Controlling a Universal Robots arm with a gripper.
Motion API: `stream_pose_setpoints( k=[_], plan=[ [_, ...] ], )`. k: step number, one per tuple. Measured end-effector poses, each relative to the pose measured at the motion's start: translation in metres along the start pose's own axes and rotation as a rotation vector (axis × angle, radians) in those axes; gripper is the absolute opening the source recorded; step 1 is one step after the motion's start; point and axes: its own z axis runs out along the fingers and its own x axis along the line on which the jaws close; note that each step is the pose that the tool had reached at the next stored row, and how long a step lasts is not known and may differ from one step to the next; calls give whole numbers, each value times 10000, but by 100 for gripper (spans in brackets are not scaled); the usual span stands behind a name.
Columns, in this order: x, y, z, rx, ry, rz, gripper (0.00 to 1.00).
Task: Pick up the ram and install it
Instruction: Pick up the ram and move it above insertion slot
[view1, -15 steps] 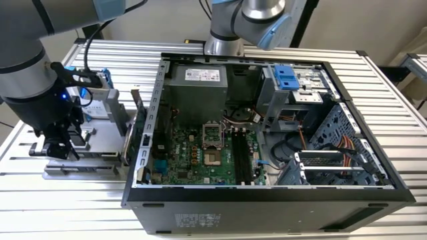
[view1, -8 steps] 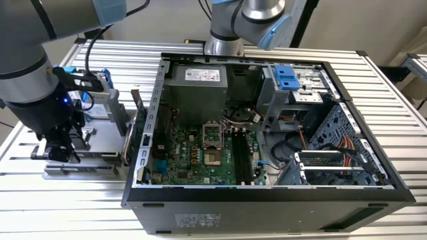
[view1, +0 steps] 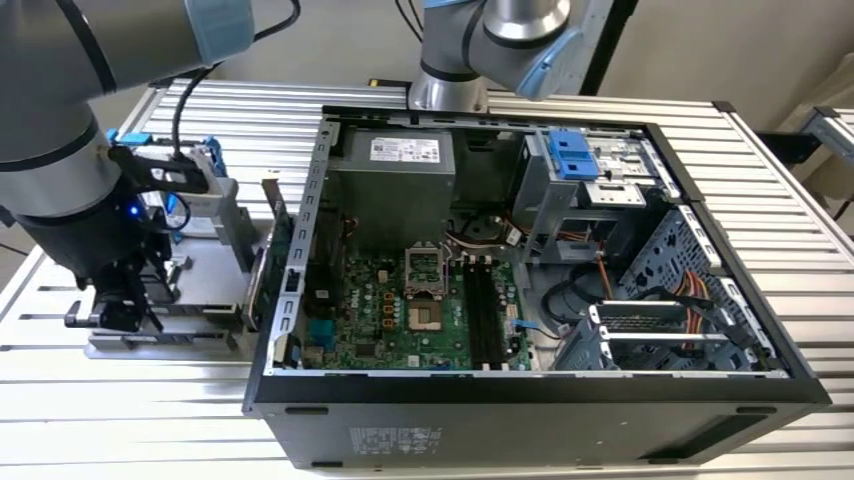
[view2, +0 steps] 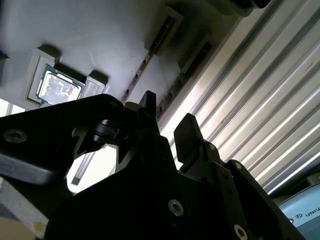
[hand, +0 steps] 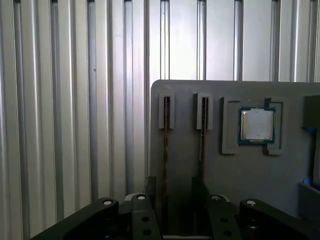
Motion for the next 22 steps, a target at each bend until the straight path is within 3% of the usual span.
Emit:
stream_pose_setpoints(
  k=[22],
  plan=[
    [20, -2, 200, -5, -2, 227, 100]
  ],
)
